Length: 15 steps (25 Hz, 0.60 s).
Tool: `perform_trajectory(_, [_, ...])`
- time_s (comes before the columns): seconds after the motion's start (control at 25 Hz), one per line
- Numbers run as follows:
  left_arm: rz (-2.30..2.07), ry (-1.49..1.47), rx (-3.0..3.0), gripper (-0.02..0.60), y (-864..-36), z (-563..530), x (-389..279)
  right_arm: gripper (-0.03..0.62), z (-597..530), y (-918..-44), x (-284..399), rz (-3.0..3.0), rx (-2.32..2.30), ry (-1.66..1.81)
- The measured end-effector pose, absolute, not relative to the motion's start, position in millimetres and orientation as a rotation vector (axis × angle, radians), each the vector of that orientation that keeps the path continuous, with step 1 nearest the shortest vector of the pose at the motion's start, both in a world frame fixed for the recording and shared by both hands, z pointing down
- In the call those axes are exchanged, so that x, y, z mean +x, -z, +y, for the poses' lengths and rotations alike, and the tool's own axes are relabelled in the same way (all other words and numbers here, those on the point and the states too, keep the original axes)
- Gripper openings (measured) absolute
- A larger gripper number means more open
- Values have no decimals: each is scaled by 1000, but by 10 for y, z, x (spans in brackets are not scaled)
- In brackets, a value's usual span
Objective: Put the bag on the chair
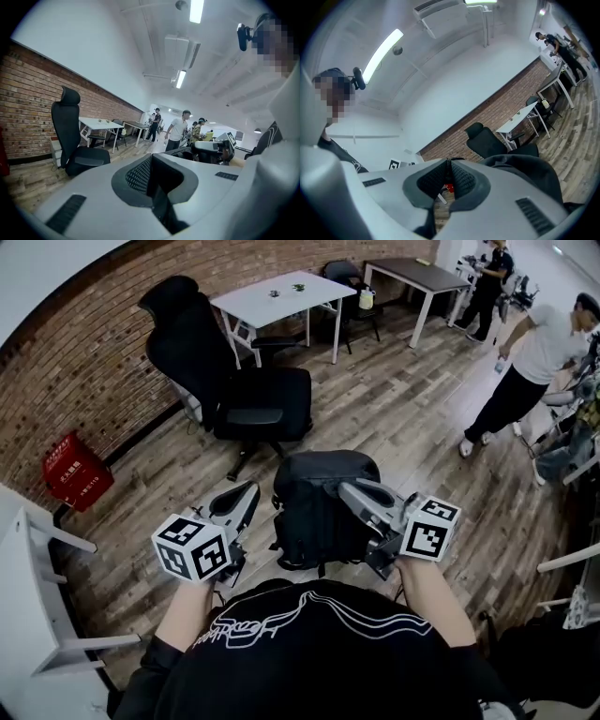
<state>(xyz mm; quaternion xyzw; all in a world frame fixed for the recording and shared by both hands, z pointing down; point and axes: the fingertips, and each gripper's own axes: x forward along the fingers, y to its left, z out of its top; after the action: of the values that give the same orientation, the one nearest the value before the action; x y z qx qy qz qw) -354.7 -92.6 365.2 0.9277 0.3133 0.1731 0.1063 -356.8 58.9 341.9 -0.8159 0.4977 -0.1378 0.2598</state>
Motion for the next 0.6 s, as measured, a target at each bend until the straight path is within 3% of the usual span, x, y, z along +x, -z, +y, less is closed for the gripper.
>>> perform_trajectory(0.6, [956,-584,2653,34,-3990,-529,-2577,8,1240,-3661,-2510,1187,-2234,410])
